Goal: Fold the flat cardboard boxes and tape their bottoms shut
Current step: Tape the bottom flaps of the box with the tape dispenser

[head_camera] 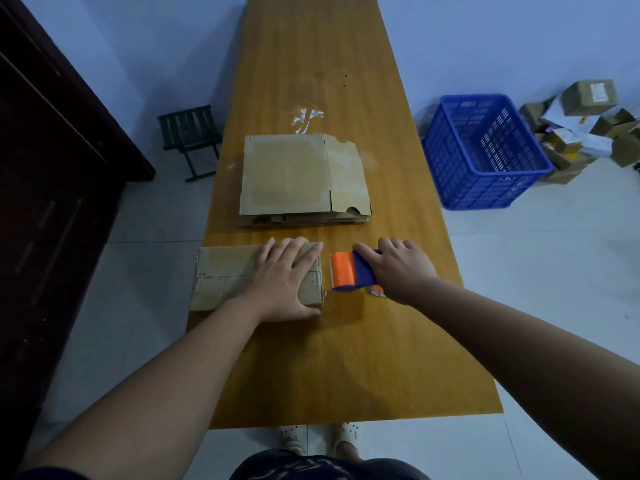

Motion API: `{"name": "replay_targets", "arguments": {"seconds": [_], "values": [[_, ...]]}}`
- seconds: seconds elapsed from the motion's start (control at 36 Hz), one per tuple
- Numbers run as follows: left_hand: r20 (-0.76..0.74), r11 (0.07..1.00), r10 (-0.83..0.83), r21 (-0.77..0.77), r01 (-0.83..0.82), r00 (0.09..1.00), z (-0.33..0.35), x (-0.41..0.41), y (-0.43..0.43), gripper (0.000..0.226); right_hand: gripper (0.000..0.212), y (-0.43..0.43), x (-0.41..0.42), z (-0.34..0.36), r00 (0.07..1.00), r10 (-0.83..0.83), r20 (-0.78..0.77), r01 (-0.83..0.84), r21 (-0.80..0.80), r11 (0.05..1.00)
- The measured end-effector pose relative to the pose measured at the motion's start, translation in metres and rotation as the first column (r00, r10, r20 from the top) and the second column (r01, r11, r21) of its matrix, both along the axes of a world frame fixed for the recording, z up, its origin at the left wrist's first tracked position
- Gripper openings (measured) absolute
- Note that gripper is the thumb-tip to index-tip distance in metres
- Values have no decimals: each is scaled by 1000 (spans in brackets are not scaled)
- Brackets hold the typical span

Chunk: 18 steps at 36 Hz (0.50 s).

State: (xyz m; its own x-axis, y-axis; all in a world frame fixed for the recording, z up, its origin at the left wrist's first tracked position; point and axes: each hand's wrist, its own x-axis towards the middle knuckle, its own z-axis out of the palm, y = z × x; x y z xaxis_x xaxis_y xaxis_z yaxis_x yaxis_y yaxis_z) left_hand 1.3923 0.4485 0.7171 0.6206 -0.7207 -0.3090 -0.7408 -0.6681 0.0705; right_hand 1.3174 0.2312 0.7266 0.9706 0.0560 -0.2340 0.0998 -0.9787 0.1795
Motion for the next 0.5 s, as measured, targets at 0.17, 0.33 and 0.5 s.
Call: {"name": "replay_targets", "arguments": {"seconds": [0.17,0.33,0.5], "values": [[21,1000,-7,-24,7,1000,-4,1,1,118,81,13,10,16,992,27,-121,-39,-100,994],[4,1000,6,-10,-6,1000,-2,0,-1,116,95,23,25,46,914,-135,-383,160,33,987],[-10,1000,14,-2,-14,1000,0,-2,-1,115,60,20,48,49,888,-153,-434,221,110,969]]}}
